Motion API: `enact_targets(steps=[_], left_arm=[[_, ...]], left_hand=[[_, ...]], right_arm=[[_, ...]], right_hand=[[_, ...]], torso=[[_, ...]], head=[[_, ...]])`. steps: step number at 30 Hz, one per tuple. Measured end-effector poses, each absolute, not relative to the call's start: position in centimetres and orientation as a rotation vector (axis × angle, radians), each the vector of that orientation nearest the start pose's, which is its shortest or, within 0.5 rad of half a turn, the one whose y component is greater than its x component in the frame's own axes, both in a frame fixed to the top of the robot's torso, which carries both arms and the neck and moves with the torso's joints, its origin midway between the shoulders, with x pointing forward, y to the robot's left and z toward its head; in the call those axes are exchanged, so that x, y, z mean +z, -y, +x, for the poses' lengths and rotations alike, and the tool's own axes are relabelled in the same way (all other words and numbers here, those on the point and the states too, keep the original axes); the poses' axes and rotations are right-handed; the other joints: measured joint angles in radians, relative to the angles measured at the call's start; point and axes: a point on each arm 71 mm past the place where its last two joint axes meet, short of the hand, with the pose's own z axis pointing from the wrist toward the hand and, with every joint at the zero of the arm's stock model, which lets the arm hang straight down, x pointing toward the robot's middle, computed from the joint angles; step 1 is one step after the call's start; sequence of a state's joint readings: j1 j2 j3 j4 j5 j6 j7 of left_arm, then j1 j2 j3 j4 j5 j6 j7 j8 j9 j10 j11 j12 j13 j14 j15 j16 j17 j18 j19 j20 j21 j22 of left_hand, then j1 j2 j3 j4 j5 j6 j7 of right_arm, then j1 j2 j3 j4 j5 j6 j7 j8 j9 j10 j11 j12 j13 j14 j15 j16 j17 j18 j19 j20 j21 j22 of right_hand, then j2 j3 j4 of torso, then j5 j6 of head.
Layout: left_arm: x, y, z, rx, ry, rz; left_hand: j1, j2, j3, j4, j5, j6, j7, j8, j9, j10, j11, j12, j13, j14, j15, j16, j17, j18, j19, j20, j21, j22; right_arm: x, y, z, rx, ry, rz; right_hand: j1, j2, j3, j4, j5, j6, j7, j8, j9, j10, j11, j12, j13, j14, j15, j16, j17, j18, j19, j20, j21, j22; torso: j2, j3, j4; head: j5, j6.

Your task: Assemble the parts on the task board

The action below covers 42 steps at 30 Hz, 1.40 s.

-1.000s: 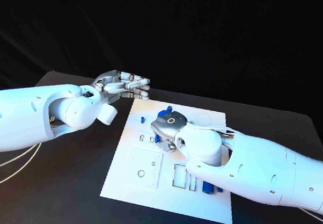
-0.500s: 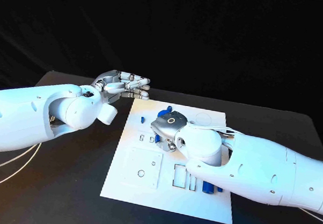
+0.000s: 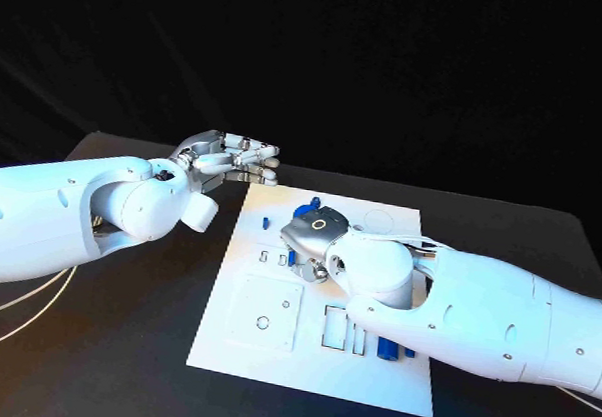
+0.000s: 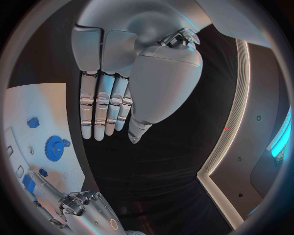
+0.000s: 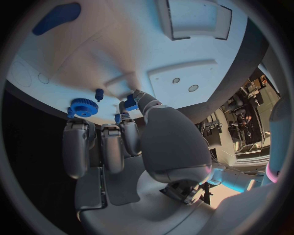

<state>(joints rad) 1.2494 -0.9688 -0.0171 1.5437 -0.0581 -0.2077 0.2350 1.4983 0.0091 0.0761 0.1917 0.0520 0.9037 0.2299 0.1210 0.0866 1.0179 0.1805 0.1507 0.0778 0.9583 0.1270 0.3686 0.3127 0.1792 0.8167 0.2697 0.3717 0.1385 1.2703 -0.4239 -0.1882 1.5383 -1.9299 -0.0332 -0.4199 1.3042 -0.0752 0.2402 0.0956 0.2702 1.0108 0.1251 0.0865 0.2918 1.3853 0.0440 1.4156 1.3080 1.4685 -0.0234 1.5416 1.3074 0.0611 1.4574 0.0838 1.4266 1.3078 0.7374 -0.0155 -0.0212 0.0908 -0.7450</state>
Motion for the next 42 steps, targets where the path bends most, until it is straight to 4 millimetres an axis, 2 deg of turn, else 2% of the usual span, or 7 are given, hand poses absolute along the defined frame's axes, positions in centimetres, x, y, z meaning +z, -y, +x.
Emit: enact_targets(steps=[16,22,26,31,35,40,42], left_arm=[[-15.3,-26.0,49.2,-1.473,-1.520,-1.101],[-15.3,-26.0,49.2,-1.473,-1.520,-1.102],[-15.3,-26.0,49.2,-1.472,-1.520,-1.102],[-15.3,-26.1,49.2,-1.466,-1.523,-1.098],[-15.4,-26.2,49.3,-1.449,-1.535,-1.083],[-15.6,-26.3,49.4,-1.413,-1.583,-1.040],[-15.7,-26.3,49.4,-1.388,-1.623,-1.013]], left_hand=[[0.000,0.000,0.000,0.000,0.000,0.000,0.000,0.000,0.000,0.000,0.000,0.000,0.000,0.000,0.000,0.000,0.000,0.000,0.000,0.000,0.000,0.000],[0.000,0.000,0.000,0.000,0.000,0.000,0.000,0.000,0.000,0.000,0.000,0.000,0.000,0.000,0.000,0.000,0.000,0.000,0.000,0.000,0.000,0.000],[-0.004,-0.004,0.000,0.000,0.000,0.000,0.000,0.000,0.001,0.000,0.000,0.000,0.000,0.004,0.004,-0.008,-0.003,0.000,0.000,0.000,0.000,-0.002],[-0.015,-0.015,-0.006,0.002,0.000,-0.002,-0.002,0.000,0.002,-0.002,-0.005,0.000,0.000,0.015,-0.003,-0.009,-0.004,0.000,0.010,0.001,0.000,-0.002],[-0.034,-0.034,-0.032,0.009,0.000,0.015,-0.030,0.008,0.007,0.045,-0.035,0.024,0.009,0.088,-0.029,-0.004,-0.001,0.000,0.067,-0.019,0.023,0.003],[-0.050,-0.033,-0.056,0.034,0.000,0.094,-0.065,0.041,0.024,0.177,-0.082,0.077,0.038,0.274,-0.086,0.102,0.061,0.000,0.197,-0.079,0.102,0.036],[-0.066,-0.035,-0.068,0.046,0.000,0.121,-0.077,0.055,0.033,0.226,-0.100,0.112,0.061,0.334,-0.104,0.170,0.106,0.000,0.255,-0.107,0.147,0.058]], right_arm=[[-19.9,0.1,43.4,0.413,-1.609,-0.821],[-19.9,0.2,43.5,0.410,-1.611,-0.819],[-19.9,0.5,43.5,0.407,-1.613,-0.815],[-19.8,1.6,43.6,0.412,-1.604,-0.787],[-19.5,3.5,43.9,0.449,-1.573,-0.726],[-18.6,6.8,44.5,0.558,-1.556,-0.592],[-18.0,8.3,44.9,0.622,-1.571,-0.512]], right_hand=[[-0.005,-0.005,0.000,0.000,-0.005,-0.012,0.005,-0.005,-0.002,-0.004,0.004,-0.004,-0.007,0.000,0.000,-0.004,0.000,0.000,-0.004,-0.004,-0.005,0.000],[-0.025,-0.025,-0.010,0.016,-0.041,-0.043,0.017,-0.015,-0.006,-0.024,0.013,-0.020,-0.028,-0.002,0.002,-0.012,0.000,0.000,-0.013,0.006,-0.022,0.000],[-0.037,-0.037,-0.026,0.032,-0.092,-0.066,0.019,-0.015,-0.007,-0.030,0.020,-0.020,-0.035,-0.004,0.004,-0.017,0.000,0.000,-0.018,0.011,-0.029,0.000],[-0.049,-0.069,-0.058,0.065,-0.127,-0.093,0.020,-0.015,-0.007,-0.040,0.022,-0.026,-0.044,-0.004,0.011,-0.026,0.000,0.000,-0.033,0.014,-0.051,0.000],[-0.041,-0.077,-0.061,0.085,-0.123,-0.087,0.011,-0.005,-0.002,-0.051,0.013,-0.035,-0.057,-0.004,0.011,-0.044,0.001,0.000,-0.050,0.013,-0.078,0.000],[0.009,-0.053,-0.030,0.092,-0.099,-0.019,0.002,0.033,0.016,-0.092,0.002,-0.081,-0.115,0.000,0.007,-0.099,0.001,0.016,-0.097,0.003,-0.151,-0.014],[0.038,-0.045,-0.010,0.086,-0.084,-0.013,0.001,0.033,0.017,-0.113,0.002,-0.107,-0.145,-0.004,0.003,-0.127,-0.005,0.019,-0.121,0.001,-0.189,-0.043]], torso=[[0.000,0.0000,-0.0001],[0.000,0.0000,-0.0001],[-0.001,0.0000,0.0000],[-0.001,0.0001,0.0003],[-0.002,0.0002,-0.0006],[-0.006,0.0003,-0.0025],[-0.008,0.0003,-0.0030]], head=[[-0.001,-0.001],[-0.002,0.000],[-0.003,0.001],[-0.005,0.005],[-0.006,0.010],[-0.010,0.019],[-0.011,0.023]])
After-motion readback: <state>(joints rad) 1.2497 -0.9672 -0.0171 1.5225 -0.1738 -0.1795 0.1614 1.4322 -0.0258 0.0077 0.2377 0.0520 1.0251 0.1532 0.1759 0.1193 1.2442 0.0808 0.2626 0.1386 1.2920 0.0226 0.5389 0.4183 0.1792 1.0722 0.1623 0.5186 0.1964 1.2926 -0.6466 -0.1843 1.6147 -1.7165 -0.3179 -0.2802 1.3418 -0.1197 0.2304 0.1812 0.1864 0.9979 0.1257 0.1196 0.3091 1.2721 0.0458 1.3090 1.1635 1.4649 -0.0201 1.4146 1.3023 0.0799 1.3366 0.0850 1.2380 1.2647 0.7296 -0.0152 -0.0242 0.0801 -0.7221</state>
